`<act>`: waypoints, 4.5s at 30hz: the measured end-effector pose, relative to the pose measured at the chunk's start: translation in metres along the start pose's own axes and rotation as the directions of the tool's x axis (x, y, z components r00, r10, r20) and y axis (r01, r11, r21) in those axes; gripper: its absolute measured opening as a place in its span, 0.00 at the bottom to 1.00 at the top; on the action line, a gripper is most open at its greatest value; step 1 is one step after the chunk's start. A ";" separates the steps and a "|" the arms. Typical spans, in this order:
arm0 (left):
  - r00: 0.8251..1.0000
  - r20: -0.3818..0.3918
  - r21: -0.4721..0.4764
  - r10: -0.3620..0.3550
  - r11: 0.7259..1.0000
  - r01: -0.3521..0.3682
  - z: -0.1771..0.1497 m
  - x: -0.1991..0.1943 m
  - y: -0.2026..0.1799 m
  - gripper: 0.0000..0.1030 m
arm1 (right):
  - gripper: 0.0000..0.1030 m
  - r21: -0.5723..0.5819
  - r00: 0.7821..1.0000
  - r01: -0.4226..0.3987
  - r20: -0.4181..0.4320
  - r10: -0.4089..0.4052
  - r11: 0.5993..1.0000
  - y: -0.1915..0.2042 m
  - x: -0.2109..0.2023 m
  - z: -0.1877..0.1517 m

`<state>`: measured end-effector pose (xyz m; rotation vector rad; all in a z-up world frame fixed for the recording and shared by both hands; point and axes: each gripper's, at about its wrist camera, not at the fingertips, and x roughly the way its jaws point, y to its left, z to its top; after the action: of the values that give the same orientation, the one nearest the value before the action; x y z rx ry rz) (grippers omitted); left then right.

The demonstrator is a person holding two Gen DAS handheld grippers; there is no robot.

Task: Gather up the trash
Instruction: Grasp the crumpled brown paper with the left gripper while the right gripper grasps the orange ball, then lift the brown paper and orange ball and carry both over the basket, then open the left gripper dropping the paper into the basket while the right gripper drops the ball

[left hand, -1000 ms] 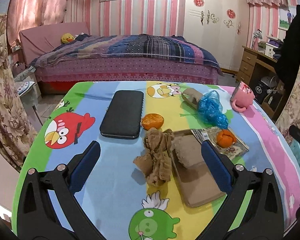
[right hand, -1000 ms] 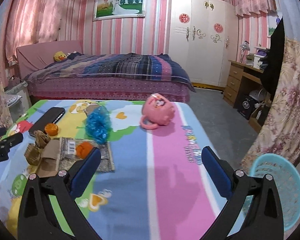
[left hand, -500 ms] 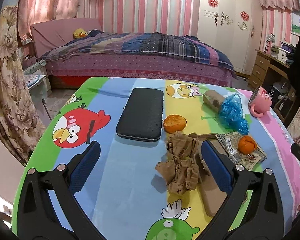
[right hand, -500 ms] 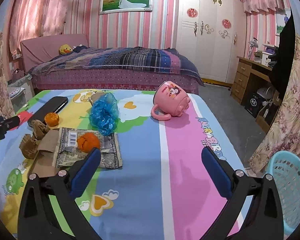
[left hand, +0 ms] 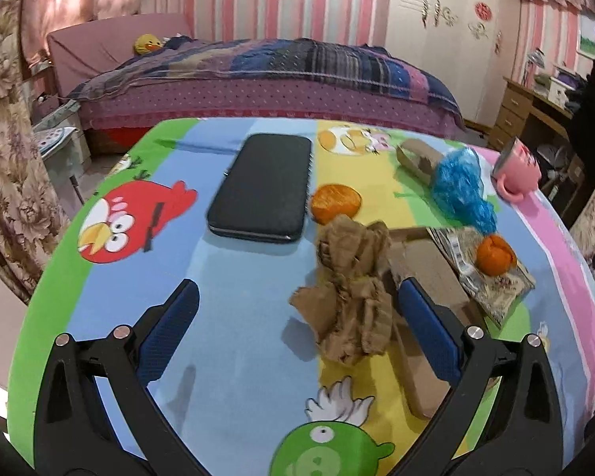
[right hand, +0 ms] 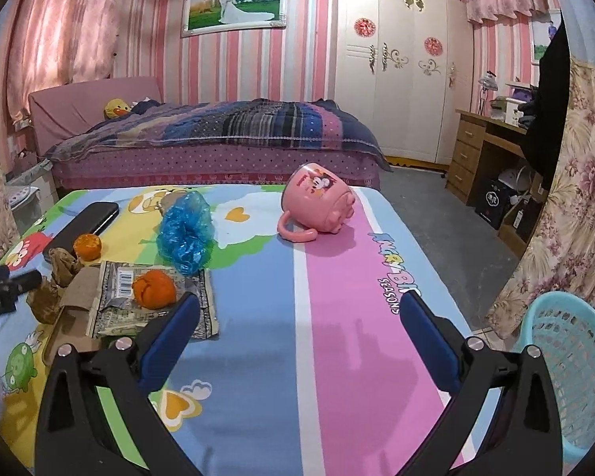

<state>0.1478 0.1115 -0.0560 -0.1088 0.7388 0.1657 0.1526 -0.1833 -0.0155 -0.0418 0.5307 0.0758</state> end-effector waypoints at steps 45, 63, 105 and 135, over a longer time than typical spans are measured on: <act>0.997 -0.044 -0.072 0.055 0.996 -0.058 0.029 0.000 0.040 0.38 | 0.34 -0.151 0.941 -0.278 -0.244 0.236 0.949 0.119 0.083 0.003; 0.999 0.033 0.018 0.016 1.000 -0.016 0.031 -0.036 -0.005 0.38 | 0.34 -0.133 0.995 -0.097 -0.044 0.092 0.986 0.042 -0.008 0.014; 0.933 0.080 0.250 -0.349 0.914 0.321 -0.022 -0.093 -0.246 0.38 | 0.34 0.100 0.962 0.271 -0.047 -0.268 0.957 -0.218 -0.117 -0.060; 0.804 -0.068 0.446 -0.591 0.703 0.554 -0.064 -0.077 -0.480 0.55 | 0.34 0.295 0.922 0.382 -0.058 -0.383 0.876 -0.343 -0.121 -0.110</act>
<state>0.1395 -0.3780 -0.0314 0.1118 0.6141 -0.6063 0.0217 -0.5394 -0.0424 0.1524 0.5186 -0.3951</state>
